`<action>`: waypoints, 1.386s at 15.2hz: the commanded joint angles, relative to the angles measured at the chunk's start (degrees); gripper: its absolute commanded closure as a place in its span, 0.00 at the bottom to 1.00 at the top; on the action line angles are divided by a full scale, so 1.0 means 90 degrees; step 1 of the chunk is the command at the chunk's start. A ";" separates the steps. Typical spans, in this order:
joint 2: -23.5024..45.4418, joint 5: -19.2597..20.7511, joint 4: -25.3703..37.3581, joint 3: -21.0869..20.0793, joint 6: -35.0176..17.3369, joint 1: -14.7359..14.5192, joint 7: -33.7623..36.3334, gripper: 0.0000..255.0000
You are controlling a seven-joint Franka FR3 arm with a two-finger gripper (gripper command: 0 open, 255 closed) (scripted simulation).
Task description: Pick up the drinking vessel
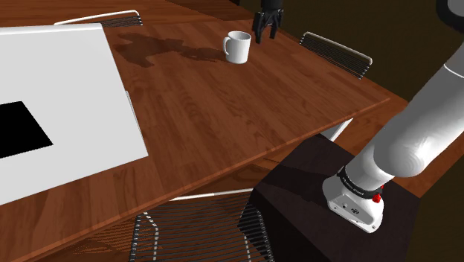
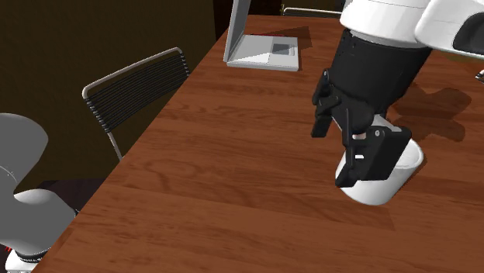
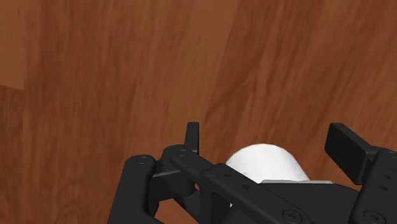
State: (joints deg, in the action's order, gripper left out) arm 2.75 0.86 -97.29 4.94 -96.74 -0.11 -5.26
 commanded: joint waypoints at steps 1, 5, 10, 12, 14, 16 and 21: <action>0.0508 -0.0069 0.0690 0.0019 0.0127 0.0029 -0.0093 0.00; 0.1634 -0.0220 0.2250 0.0034 0.0465 0.0123 -0.0261 0.00; 0.2441 -0.0317 0.3293 0.0021 0.0639 0.0205 -0.0348 0.00; 0.2394 -0.0313 0.3047 0.0021 0.0440 0.0197 -0.0349 0.00; 0.2357 -0.0311 0.2818 0.0020 0.0248 0.0190 -0.0349 0.00; 0.2335 -0.0309 0.2649 0.0020 0.0101 0.0185 -0.0349 0.00; 0.2353 -0.0310 0.2681 0.0019 0.0114 0.0186 -0.0349 1.00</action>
State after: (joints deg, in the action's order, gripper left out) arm 23.90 -1.94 -73.14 5.11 -95.69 1.57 -8.41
